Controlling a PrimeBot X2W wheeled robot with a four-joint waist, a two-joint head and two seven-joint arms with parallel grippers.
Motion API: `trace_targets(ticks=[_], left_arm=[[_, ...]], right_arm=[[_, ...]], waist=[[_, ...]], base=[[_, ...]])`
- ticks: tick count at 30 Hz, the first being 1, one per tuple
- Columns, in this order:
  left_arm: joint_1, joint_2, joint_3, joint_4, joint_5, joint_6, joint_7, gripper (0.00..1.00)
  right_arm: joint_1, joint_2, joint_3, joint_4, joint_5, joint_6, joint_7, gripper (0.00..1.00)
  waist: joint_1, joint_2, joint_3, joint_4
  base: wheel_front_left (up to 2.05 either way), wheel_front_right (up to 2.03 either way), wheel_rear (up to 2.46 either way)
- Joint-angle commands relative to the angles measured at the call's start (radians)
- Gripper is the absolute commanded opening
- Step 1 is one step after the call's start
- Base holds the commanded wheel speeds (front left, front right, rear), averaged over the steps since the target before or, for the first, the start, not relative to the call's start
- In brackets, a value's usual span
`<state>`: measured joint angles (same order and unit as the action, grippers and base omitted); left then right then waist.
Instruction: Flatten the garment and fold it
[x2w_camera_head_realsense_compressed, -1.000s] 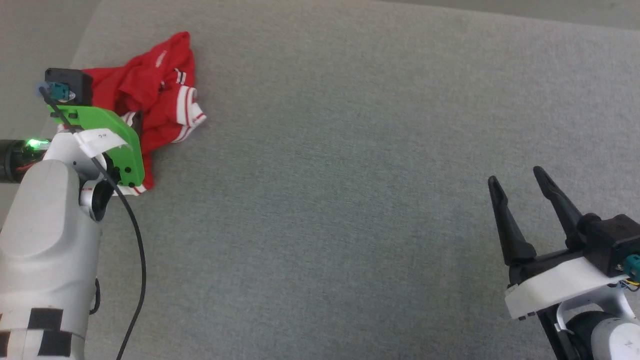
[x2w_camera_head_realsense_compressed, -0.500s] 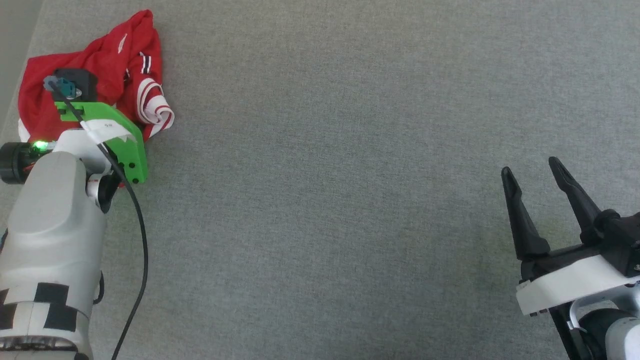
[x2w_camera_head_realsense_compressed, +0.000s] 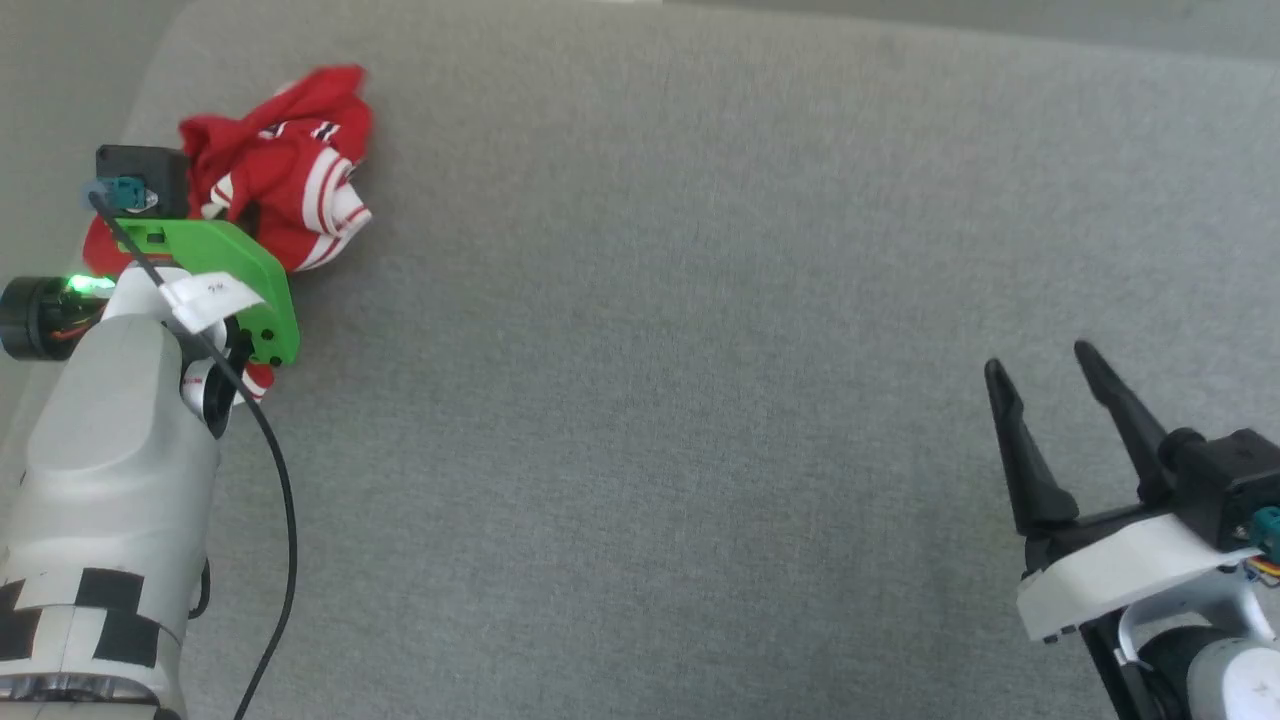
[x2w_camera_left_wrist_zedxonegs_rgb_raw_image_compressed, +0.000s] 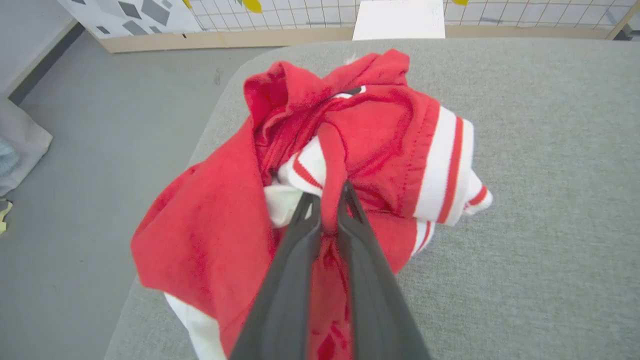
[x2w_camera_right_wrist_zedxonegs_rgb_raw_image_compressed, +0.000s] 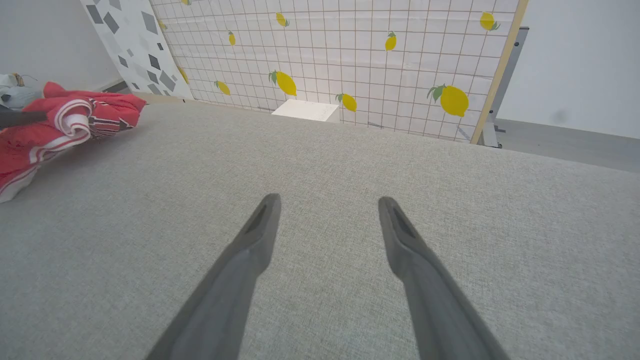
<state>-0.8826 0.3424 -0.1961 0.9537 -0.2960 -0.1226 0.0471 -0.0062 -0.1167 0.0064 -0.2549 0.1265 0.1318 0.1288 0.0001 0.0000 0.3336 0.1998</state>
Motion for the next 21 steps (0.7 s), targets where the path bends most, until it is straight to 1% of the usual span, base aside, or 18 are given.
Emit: trace_targets(ticks=[1, 7, 10, 14, 17, 21], left_arm=[[0.008, 0.007, -0.004, -0.016, 0.004, -0.002, -0.035, 0.0], [0.016, 0.021, -0.047, -0.117, 0.011, -0.006, -0.136, 0.0], [0.017, 0.022, -0.089, -0.191, -0.006, -0.007, -0.142, 0.0], [0.029, 0.032, -0.178, -0.33, -0.084, -0.008, -0.081, 0.0], [0.05, 0.047, -0.234, -0.447, -0.151, -0.008, -0.017, 0.0], [0.089, 0.046, -0.254, -0.574, -0.223, -0.008, 0.055, 0.0]], right_arm=[[0.011, 0.003, 0.002, 0.013, 0.007, -0.001, -0.008, 1.0], [0.042, 0.011, 0.003, 0.053, 0.022, -0.001, -0.014, 1.0], [0.053, 0.016, 0.006, 0.066, 0.028, -0.001, -0.016, 1.0], [0.056, 0.022, 0.002, 0.086, 0.033, -0.001, -0.024, 1.0], [0.047, 0.027, -0.004, 0.1, 0.035, -0.001, -0.03, 1.0], [0.028, 0.028, -0.014, 0.114, 0.034, -0.001, -0.035, 1.0]], waist=[[-0.0001, 0.0, -0.093, 0.004], [-0.0001, 0.0, -0.203, 0.006], [-0.0001, 0.0, -0.248, 0.001], [-0.0001, 0.0, -0.294, -0.016], [-0.0001, 0.0, -0.322, -0.044], [-0.0001, 0.0, -0.341, -0.099]], base=[[0.0, 0.0, 0.0], [0.0, 0.0, 0.0], [0.0, 0.0, 0.0], [0.0, 0.0, 0.0], [0.0, 0.0, 0.0], [0.0, 0.0, 0.0]])
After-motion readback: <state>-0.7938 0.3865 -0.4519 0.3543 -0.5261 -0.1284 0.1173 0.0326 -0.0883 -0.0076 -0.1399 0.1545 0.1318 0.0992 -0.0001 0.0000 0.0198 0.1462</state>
